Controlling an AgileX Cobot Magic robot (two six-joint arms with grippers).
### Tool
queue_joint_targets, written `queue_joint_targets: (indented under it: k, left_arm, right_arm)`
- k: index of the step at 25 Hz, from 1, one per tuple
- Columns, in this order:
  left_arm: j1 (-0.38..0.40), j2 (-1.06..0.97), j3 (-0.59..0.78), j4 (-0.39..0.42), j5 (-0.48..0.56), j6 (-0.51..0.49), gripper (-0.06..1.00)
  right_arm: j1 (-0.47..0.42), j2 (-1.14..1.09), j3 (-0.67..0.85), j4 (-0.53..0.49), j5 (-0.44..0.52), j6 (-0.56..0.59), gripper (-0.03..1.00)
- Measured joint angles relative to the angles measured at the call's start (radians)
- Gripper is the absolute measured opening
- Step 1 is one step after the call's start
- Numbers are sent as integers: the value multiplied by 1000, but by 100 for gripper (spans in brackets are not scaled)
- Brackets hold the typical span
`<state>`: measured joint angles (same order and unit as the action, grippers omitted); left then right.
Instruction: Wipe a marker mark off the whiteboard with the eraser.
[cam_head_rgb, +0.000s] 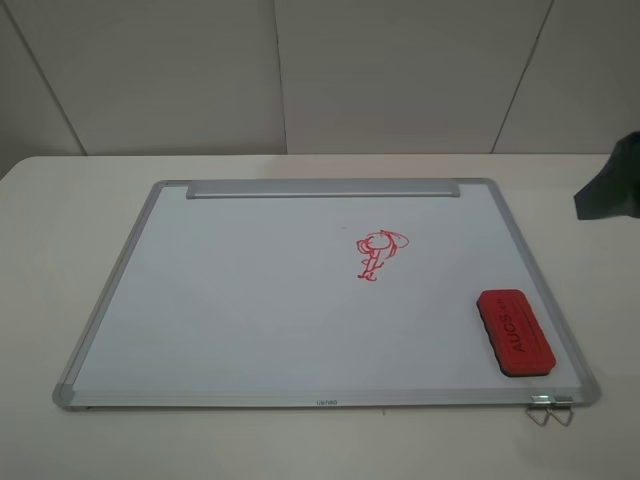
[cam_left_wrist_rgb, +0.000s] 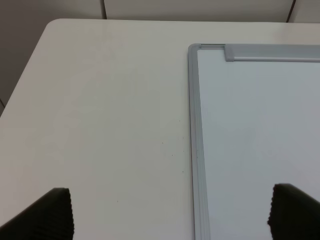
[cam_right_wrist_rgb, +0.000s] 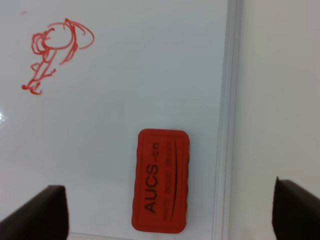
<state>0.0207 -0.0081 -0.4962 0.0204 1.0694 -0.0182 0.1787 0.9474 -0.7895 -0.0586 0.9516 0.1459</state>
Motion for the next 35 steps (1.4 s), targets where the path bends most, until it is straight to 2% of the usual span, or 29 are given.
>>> queue_joint_targets:
  k: [6,10,19,31,35]
  left_arm:
    - [0,0,0,0,0,0,78]
    - [0,0,0,0,0,0,78]
    - [0,0,0,0,0,0,78]
    - [0,0,0,0,0,0,78]
    - [0,0,0,0,0,0,78]
  right_arm:
    - [-1,-282,0,32,104,3,72]
    - [-1,-437,0,33,131,3,72]
    - [-1,-646,17,33,139,1,72]
    - [-1,-923,255,33,120,-64,72]
    - [-1,-950,271,33,116,-68,72]
